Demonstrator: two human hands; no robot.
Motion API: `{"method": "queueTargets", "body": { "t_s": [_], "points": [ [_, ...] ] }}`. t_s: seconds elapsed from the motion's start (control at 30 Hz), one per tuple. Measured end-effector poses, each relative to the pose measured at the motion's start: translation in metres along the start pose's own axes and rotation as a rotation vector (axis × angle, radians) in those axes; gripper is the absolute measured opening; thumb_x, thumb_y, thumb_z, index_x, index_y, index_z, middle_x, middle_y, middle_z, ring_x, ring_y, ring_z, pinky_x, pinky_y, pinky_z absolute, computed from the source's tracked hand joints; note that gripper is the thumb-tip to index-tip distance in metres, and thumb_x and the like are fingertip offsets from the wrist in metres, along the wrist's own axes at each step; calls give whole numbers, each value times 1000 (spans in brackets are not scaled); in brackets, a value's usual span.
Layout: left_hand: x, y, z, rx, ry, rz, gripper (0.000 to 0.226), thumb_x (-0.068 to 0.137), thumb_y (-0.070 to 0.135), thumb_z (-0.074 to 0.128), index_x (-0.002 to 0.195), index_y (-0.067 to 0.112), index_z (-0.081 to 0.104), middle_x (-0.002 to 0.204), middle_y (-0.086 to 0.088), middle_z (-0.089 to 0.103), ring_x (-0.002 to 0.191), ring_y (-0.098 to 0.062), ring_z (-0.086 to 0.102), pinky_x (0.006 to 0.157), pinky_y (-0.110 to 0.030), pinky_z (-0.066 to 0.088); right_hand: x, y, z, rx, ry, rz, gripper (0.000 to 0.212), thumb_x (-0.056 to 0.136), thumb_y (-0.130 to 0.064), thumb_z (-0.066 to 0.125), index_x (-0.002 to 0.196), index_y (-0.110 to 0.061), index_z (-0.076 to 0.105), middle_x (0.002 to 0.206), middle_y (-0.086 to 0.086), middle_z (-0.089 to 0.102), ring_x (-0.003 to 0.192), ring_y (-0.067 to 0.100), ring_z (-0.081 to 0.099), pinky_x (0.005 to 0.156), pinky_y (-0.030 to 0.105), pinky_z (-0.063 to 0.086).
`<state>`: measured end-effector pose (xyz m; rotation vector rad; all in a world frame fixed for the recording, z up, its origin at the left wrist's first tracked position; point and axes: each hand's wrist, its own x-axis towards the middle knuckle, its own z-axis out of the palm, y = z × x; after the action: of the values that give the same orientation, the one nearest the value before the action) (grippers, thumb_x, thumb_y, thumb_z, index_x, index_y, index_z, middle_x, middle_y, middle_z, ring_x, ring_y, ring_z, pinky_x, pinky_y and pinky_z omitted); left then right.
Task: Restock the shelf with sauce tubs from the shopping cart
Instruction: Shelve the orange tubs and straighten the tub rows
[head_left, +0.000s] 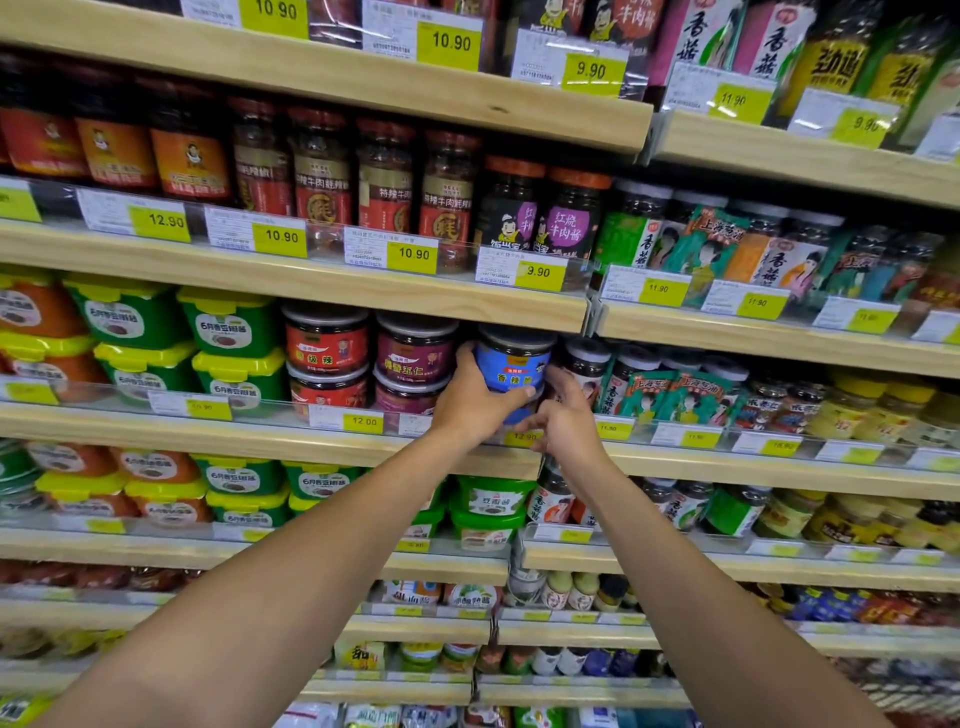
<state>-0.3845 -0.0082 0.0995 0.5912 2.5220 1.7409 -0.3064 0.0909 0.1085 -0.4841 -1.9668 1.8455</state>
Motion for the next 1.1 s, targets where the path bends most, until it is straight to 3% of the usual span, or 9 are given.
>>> {"method": "queueTargets", "body": {
  "t_s": [0.1, 0.2, 0.3, 0.47, 0.67, 0.77, 0.83, 0.93, 1.1],
  "points": [
    [1, -2, 4, 51, 34, -3, 97, 75, 53, 81, 150, 30, 26, 142, 1, 57, 122, -29, 62, 97, -43, 52, 10, -4, 3, -68, 5, -44, 66, 89, 8, 38, 148, -22, 38, 121, -5, 61, 57, 16, 63, 35, 21, 34],
    [3, -4, 7, 35, 60, -43, 85, 83, 49, 76, 150, 25, 29, 139, -2, 60, 117, -33, 64, 94, -43, 53, 18, -9, 7, -148, 2, -35, 71, 86, 6, 41, 150, -26, 35, 122, 4, 66, 54, 15, 65, 35, 21, 36],
    [3, -10, 8, 5, 74, -51, 67, 91, 44, 69, 144, 21, 35, 131, -4, 65, 111, -31, 66, 92, -45, 54, 15, -8, 6, -181, -18, -24, 76, 84, 7, 41, 151, -28, 33, 130, 2, 60, 53, 18, 65, 35, 21, 35],
    [2, -15, 9, -17, 87, -50, 52, 98, 34, 65, 141, 19, 39, 127, -2, 65, 105, -25, 65, 84, -34, 48, 5, -1, 7, -202, -42, -19, 76, 86, 6, 43, 150, -35, 33, 118, -4, 63, 62, 18, 67, 43, 23, 45],
    [6, -18, 6, -18, 64, -17, 47, 102, 30, 58, 146, 22, 44, 135, -3, 63, 118, -28, 62, 92, -34, 48, 3, 3, 7, -156, -28, -55, 75, 84, 9, 48, 147, -29, 37, 124, -6, 60, 60, 13, 68, 38, 19, 38],
    [2, -19, 6, -55, 26, -29, 51, 103, 27, 55, 151, 30, 40, 125, 4, 66, 83, -16, 67, 69, -24, 51, 3, 2, 9, -128, -19, -84, 73, 82, 13, 53, 144, -23, 41, 127, 2, 61, 67, 12, 63, 40, 12, 39],
    [-1, -21, 7, -100, -5, -59, 54, 101, 26, 53, 151, 38, 36, 111, 7, 69, 58, -14, 63, 56, -26, 51, 2, 1, 10, -122, -25, -93, 70, 82, 13, 54, 139, -26, 43, 122, 0, 63, 68, 13, 63, 41, 13, 40],
    [-1, -25, 5, -97, -38, -70, 59, 98, 29, 52, 151, 46, 31, 108, 2, 71, 55, -16, 63, 53, -30, 51, 1, 2, 9, -125, -45, -88, 73, 79, 16, 49, 135, -30, 41, 113, -8, 61, 51, 8, 60, 40, 15, 39],
    [-3, -22, -4, -132, -66, -71, 56, 99, 25, 53, 150, 42, 34, 104, 0, 72, 46, -13, 59, 45, -25, 46, 5, 3, 13, -151, -55, -46, 73, 82, 11, 49, 142, -30, 38, 106, -5, 63, 57, 16, 61, 39, 18, 39]
  ]
}}
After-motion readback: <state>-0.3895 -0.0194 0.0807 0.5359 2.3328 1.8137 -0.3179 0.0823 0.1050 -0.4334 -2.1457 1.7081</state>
